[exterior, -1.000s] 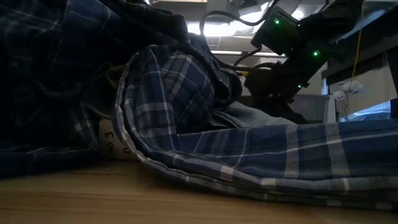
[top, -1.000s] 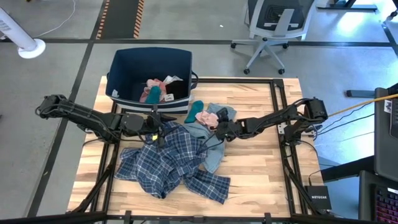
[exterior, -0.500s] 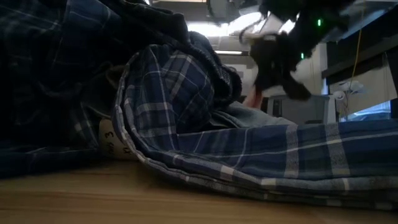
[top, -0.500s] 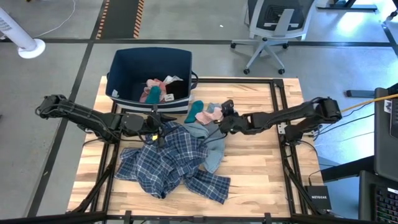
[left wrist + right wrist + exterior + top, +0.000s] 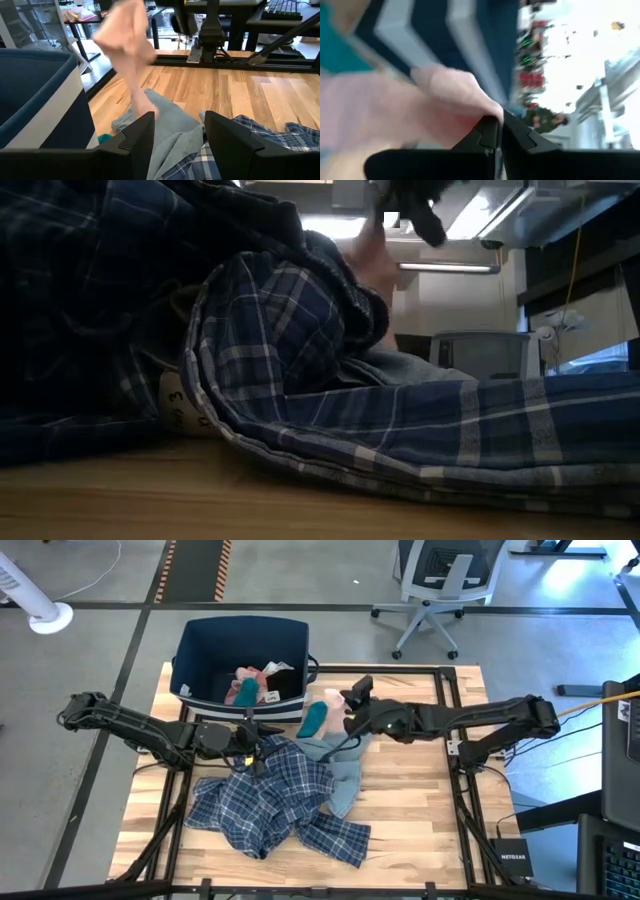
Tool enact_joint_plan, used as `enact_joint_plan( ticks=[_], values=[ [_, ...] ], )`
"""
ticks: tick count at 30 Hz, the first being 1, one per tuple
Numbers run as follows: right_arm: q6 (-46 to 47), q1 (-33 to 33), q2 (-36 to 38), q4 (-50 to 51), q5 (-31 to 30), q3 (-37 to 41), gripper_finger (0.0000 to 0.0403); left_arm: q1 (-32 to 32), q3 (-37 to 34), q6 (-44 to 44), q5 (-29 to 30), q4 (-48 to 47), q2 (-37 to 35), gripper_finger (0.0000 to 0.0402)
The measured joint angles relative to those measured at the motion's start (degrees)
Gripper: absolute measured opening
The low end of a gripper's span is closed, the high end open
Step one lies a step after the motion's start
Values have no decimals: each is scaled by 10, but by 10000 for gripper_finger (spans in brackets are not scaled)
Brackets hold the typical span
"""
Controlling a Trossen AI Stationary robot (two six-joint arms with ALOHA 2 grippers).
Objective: Sort clothes
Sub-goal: Put the light orange sock into the blue laundry bin
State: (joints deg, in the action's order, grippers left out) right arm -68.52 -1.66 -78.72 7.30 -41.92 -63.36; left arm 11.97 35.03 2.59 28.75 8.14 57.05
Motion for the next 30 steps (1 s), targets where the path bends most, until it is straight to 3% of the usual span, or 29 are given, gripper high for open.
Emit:
enact_joint_plan(
  ticks=[6,21,26,30],
  values=[
    [-70,30,0,-102,49,-61,18,0,0,-1,0,0,0,169],
    [-39,163,-8,-318,378,-121,19,-1,0,-16,0,0,0,169],
    [-12,180,-40,-427,426,-122,19,-1,0,-18,0,3,0,169],
    [-12,183,-81,-501,430,-122,19,-1,0,-19,0,3,0,169]
  ],
)
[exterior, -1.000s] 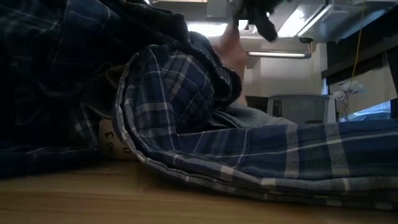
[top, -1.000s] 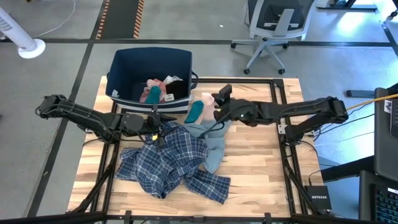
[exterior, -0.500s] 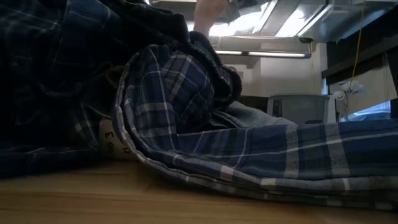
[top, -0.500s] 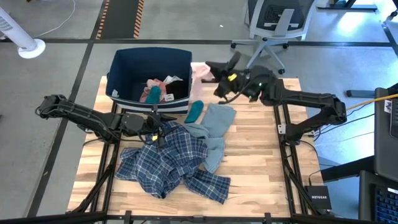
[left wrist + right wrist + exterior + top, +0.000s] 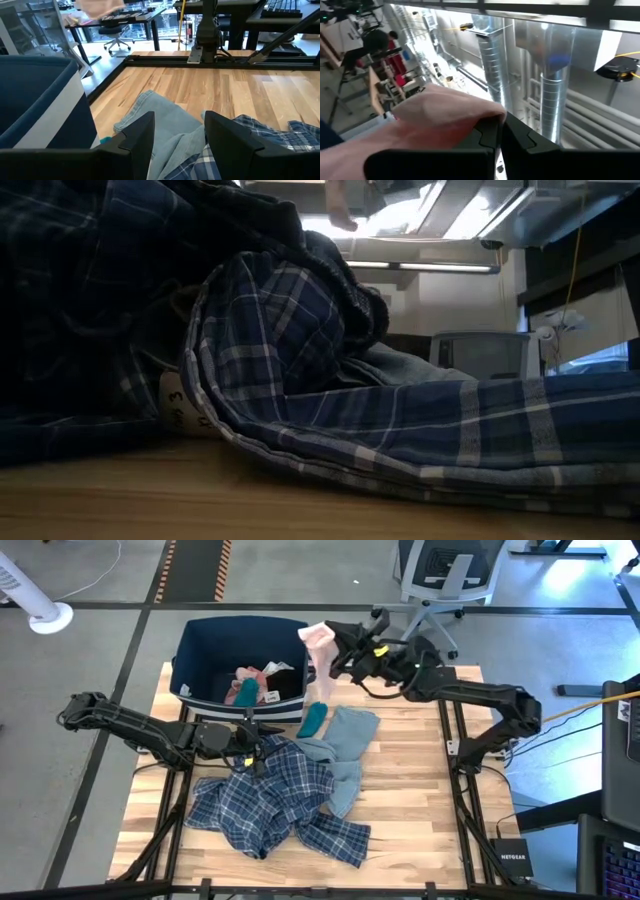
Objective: Sort clothes
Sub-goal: Put the light orange sock into the blue laundry bin
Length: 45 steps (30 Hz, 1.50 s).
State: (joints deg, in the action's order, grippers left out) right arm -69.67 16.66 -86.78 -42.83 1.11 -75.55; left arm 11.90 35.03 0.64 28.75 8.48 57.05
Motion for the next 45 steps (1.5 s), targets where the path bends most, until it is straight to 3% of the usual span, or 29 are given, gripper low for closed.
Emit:
enact_joint_plan(
  ticks=[4,8,14,19,27,30,39,45],
  values=[
    [3,3,-43,-22,0,-20,19,0,0,-4,0,-1,0,169],
    [5,2,-93,21,0,-86,19,0,0,-11,0,-1,0,169],
    [4,2,-165,176,-4,-215,19,0,0,-8,0,-3,0,169],
    [24,2,-205,332,-87,-304,19,0,0,-7,0,-7,0,169],
    [54,2,-211,498,-126,-322,25,0,0,-7,0,-8,0,169],
    [98,3,-210,542,-131,-322,56,0,0,-6,0,-6,0,169],
    [124,6,-208,769,-121,-419,214,0,0,4,0,-6,0,169],
    [126,6,-206,931,-120,-522,251,0,0,5,0,-7,0,169]
  ],
)
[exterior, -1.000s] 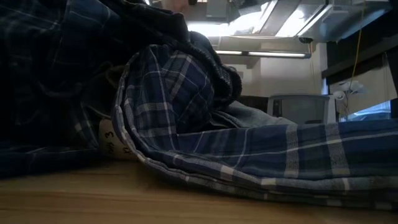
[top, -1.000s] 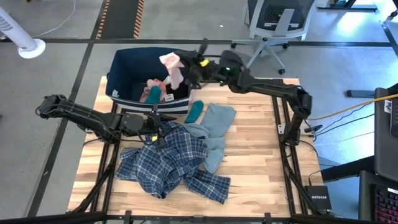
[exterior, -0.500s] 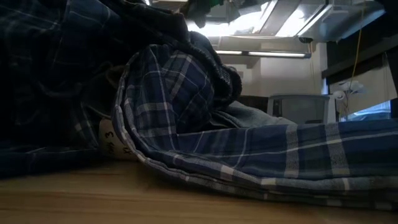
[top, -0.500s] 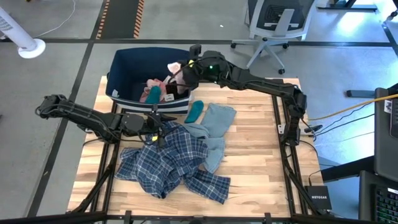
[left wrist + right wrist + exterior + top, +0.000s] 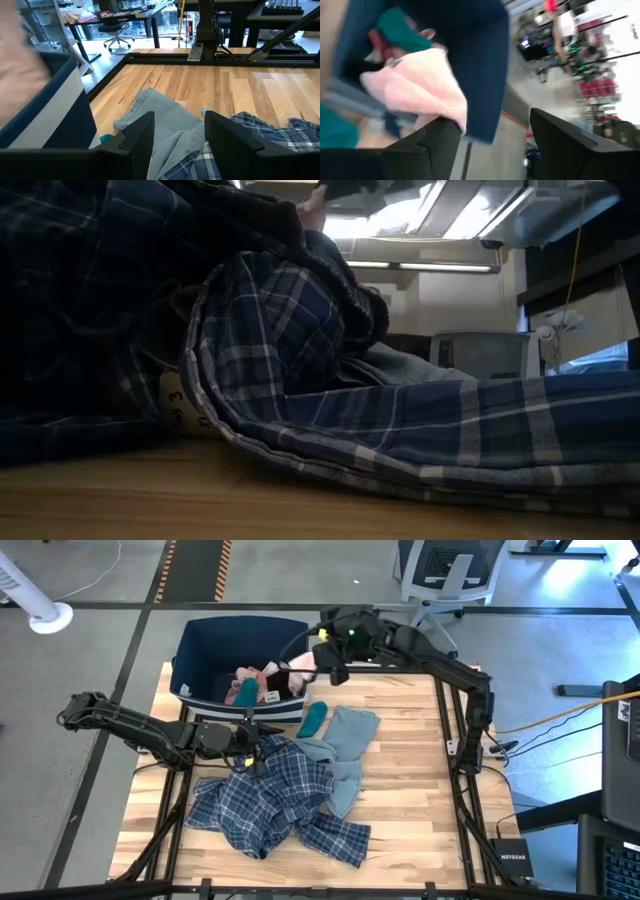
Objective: Sort clothes
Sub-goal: Put the light orange sock into the blue laundry bin, then move the blue patterned pajama to the middle right
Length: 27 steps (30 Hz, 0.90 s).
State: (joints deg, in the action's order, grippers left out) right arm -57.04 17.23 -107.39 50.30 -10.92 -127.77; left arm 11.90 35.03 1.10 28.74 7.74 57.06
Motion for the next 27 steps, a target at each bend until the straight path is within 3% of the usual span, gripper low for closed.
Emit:
enact_joint_plan(
  ticks=[6,14,18,20,23,27],
  values=[
    [29,0,-1,83,26,-40,253,0,0,4,0,-8,0,169],
    [34,0,-6,-13,30,11,253,0,0,6,0,-8,0,169],
    [29,0,-7,-77,-43,34,253,0,0,5,0,-7,0,169],
    [29,1,-7,-88,-41,34,253,0,0,6,0,-7,0,169],
    [11,1,-6,-60,0,33,253,0,0,11,0,-8,0,169],
    [0,-20,2,43,9,30,253,0,0,15,0,-17,0,169]
  ],
)
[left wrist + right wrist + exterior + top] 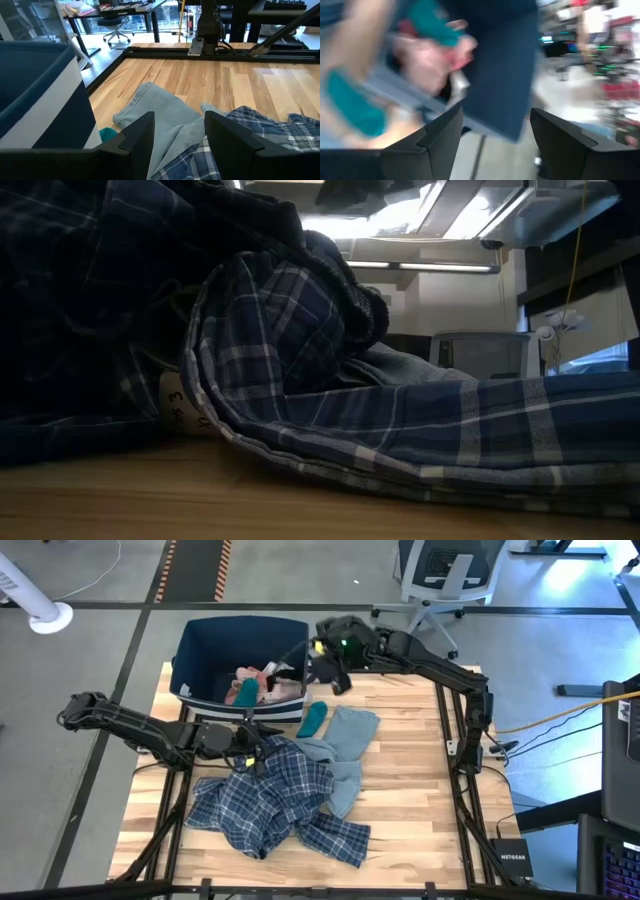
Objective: Sort clothes
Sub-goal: Move the blue patterned pajama to the middle right
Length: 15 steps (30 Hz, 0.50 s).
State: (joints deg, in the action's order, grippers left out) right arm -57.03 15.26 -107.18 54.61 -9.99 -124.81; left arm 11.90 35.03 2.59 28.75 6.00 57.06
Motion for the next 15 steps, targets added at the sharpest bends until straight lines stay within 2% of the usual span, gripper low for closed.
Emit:
enact_joint_plan(
  ticks=[6,10,15],
  values=[
    [62,-63,4,168,33,8,253,0,0,0,0,0,0,169],
    [86,-133,9,171,46,65,253,0,0,18,0,0,0,169],
    [79,-221,17,109,46,176,253,5,0,30,0,-7,0,169]
  ],
)
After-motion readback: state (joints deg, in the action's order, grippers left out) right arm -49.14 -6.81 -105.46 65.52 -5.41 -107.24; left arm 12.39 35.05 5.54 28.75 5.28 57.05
